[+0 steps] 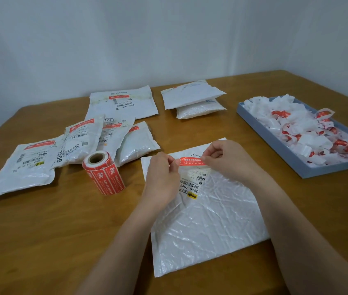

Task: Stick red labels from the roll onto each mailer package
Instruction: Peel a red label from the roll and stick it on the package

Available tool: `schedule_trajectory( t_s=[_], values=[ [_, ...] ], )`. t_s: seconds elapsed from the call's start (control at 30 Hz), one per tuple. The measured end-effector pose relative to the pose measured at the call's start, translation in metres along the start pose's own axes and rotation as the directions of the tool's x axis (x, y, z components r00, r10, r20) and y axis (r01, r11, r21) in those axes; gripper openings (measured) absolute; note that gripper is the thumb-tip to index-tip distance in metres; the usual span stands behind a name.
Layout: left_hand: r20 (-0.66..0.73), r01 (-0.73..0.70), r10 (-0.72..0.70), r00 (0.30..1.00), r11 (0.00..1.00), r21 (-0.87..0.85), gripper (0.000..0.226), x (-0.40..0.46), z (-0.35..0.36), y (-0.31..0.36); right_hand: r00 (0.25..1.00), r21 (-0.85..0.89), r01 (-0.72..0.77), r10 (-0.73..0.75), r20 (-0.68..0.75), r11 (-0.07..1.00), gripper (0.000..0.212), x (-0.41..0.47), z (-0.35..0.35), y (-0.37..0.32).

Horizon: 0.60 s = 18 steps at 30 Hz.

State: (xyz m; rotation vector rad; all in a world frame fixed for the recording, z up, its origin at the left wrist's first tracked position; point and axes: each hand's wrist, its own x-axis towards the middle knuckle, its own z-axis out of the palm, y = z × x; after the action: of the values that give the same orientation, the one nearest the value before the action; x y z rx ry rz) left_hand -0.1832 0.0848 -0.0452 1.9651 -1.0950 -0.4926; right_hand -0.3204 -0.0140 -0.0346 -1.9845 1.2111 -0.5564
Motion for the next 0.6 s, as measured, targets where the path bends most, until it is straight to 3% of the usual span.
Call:
schedule_trajectory(
  t_s=[0.1, 0.33, 0.6],
  values=[
    [-0.015, -0.04, 0.041, 0.999, 0.999, 0.029, 0.009, 0.0016, 0.0001, -0.0032, 1.0, -0.033, 0.006, -0.007, -0.018, 0.999, 0.004, 0.0015, 0.0007, 0.002],
    [0.035, 0.025, -0.031, 0.999, 0.987, 0.159, 0.011, 0.0094, 0.0019, -0.009, 1.0, -0.052, 0.02, -0.021, -0.009, 0.998, 0.004, 0.0025, 0.0052, 0.0045],
    [0.006, -0.037, 0.038, 0.999, 0.921, 0.387, 0.015, 0.01, 0.009, -0.0097, 0.999, -0.1, 0.041, -0.043, -0.01, 0.994, 0.009, 0.0036, 0.0091, 0.007]
  ],
)
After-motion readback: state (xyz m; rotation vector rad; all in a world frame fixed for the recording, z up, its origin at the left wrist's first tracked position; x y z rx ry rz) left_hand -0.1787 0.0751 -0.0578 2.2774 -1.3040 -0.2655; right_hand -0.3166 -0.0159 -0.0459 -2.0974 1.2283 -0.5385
